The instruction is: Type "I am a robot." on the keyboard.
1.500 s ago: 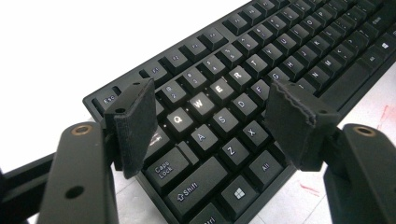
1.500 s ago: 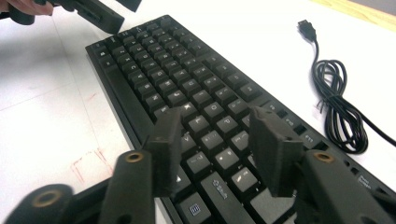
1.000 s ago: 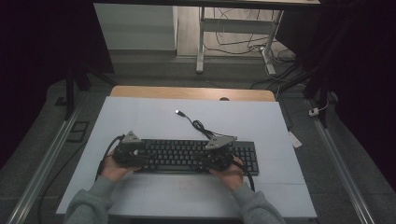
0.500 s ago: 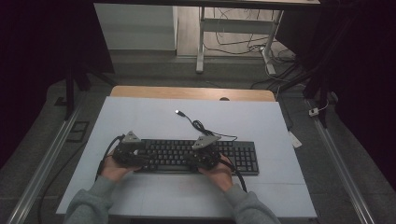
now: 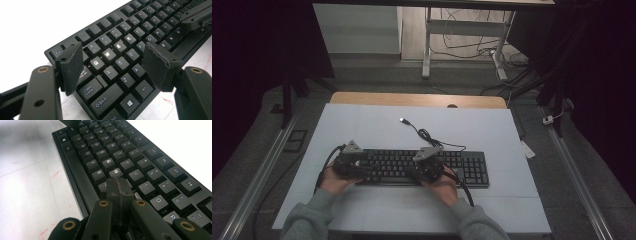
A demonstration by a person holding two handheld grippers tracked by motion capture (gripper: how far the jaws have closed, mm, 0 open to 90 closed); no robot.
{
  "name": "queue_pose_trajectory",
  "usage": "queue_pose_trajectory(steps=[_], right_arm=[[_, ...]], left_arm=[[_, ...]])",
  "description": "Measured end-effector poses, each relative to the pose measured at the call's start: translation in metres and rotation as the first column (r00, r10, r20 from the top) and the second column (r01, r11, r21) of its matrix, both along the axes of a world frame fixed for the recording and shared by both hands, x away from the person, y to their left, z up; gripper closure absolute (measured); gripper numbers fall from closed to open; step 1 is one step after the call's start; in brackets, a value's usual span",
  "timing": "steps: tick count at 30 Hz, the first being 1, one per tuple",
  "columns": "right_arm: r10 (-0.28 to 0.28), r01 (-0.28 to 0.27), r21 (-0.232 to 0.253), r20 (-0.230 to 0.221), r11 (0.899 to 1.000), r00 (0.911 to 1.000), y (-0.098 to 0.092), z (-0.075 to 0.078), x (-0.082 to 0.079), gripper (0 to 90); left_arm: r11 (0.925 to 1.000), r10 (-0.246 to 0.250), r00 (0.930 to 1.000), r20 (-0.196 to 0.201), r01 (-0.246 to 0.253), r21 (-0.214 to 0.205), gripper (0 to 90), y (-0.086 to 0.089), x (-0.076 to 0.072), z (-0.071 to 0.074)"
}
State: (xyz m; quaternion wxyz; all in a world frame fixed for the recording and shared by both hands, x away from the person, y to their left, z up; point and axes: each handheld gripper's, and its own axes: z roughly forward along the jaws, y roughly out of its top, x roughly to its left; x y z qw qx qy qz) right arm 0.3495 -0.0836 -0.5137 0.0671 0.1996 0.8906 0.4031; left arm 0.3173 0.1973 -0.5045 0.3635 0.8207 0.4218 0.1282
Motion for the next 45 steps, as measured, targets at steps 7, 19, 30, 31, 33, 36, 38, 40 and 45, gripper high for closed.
queue_pose_trajectory(steps=[7, 19, 30, 31, 33, 36, 38, 40, 45], right_arm=[[-0.005, 0.005, -0.013, -0.001, 1.000, 1.0000, 0.001, -0.002, 0.000, 90.0], [-0.005, 0.005, -0.020, 0.007, 1.000, 1.0000, 0.001, -0.003, 0.001, 90.0], [-0.006, 0.006, -0.029, 0.013, 1.000, 0.9999, 0.003, -0.005, 0.000, 90.0], [-0.005, 0.006, -0.029, 0.016, 1.000, 0.9999, 0.003, -0.005, 0.000, 90.0], [-0.009, 0.009, -0.013, 0.020, 1.000, 0.9998, 0.000, -0.002, 0.000, 90.0], [-0.023, 0.023, 0.005, 0.029, 1.000, 0.9993, -0.005, 0.003, 0.000, 90.0], [-0.033, 0.032, 0.019, 0.030, 0.999, 0.9990, -0.009, 0.006, 0.001, 90.0], [-0.041, 0.040, 0.029, 0.030, 0.999, 0.9987, -0.013, 0.008, 0.002, 90.0], [-0.056, 0.054, 0.039, 0.036, 0.998, 0.9978, -0.023, 0.012, 0.000, 90.0]], left_arm=[[1.0000, 0.000, 1.0000, 0.001, 0.000, 0.002, 33.1, 0.000, 0.000, 0.000], [1.0000, -0.002, 1.0000, -0.002, 0.002, 0.004, 33.1, 0.000, 0.000, -0.001], [1.0000, -0.003, 1.0000, -0.002, 0.003, 0.008, 33.0, 0.000, 0.000, -0.001], [1.0000, -0.003, 1.0000, -0.001, 0.003, 0.007, 33.0, 0.000, 0.000, -0.001], [1.0000, 0.000, 1.0000, 0.001, 0.000, 0.005, 33.0, 0.001, 0.000, -0.001], [1.0000, 0.003, 1.0000, 0.001, -0.003, 0.003, 33.0, 0.002, 0.000, -0.001], [1.0000, 0.003, 1.0000, 0.000, -0.003, 0.005, 33.0, 0.002, 0.001, -0.001], [1.0000, 0.003, 1.0000, 0.002, -0.003, 0.004, 33.0, 0.002, 0.000, -0.001], [1.0000, 0.005, 1.0000, 0.006, -0.005, 0.001, 33.0, 0.002, -0.001, 0.000]])
